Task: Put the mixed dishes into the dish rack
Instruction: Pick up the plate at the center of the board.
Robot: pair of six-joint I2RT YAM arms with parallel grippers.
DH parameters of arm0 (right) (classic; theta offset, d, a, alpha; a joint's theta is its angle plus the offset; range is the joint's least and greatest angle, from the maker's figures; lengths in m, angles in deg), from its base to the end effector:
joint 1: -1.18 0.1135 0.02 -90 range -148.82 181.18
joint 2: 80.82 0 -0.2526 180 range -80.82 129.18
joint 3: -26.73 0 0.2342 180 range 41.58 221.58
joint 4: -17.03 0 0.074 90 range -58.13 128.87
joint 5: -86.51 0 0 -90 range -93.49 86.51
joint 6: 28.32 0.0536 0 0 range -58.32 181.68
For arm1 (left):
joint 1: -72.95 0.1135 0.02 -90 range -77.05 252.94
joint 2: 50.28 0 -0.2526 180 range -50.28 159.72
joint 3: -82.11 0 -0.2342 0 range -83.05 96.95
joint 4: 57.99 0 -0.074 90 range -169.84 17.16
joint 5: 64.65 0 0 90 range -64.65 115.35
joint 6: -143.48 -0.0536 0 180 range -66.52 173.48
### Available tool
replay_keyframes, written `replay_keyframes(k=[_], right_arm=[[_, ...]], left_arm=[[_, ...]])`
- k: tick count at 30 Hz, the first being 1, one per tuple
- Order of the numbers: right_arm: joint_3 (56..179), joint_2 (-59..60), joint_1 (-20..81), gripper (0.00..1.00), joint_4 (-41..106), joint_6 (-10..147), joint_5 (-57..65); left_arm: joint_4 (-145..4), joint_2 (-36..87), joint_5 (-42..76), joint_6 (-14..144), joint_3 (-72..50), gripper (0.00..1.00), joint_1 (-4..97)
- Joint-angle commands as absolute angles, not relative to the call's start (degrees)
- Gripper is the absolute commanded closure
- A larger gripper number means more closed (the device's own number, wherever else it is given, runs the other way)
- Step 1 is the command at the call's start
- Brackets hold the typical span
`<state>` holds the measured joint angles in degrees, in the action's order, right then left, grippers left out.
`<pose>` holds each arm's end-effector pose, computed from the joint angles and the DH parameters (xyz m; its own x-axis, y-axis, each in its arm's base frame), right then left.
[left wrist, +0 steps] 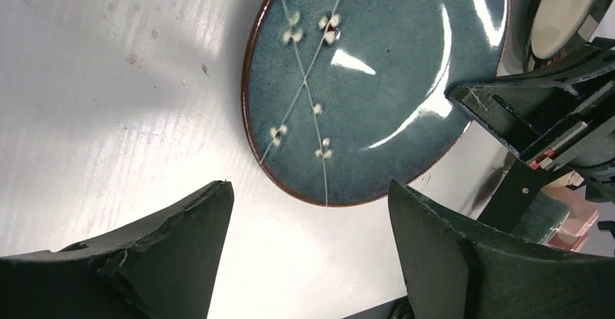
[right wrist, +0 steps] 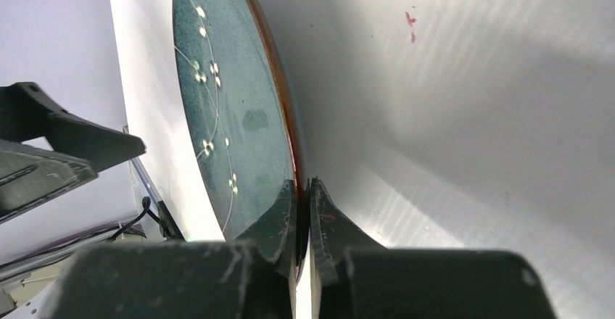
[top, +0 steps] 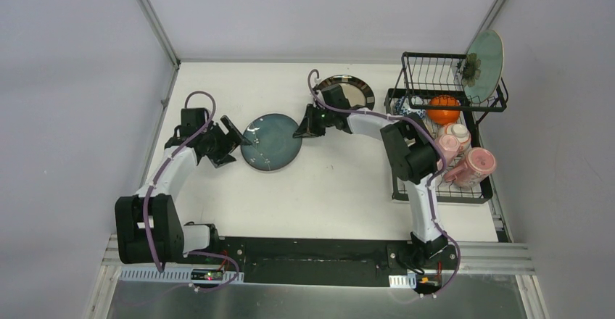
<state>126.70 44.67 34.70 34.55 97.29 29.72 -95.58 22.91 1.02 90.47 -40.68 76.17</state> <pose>0.3713 0.2812 0.1372 -0.9259 -0.0290 -0.3765 -0.3156 0.6068 0.7295 0.2459 -0.0083 0.1920 -0.7578 -0.5917 -0.2749 -0.3291 0.7104 -0.6221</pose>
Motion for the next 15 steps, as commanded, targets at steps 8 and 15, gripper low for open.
replay_keyframes(k=[8, 15], right_arm=[[134.96, 33.58, 31.83, 1.00, 43.93, 94.89, 25.10], [135.45, 29.03, 30.42, 1.00, 45.30, 94.81, 23.04]], left_arm=[[-103.43, 16.35, 3.34, 78.58, -33.51, 0.01, 76.36], [-106.93, 17.98, 0.41, 77.64, -28.99, 0.01, 76.35]])
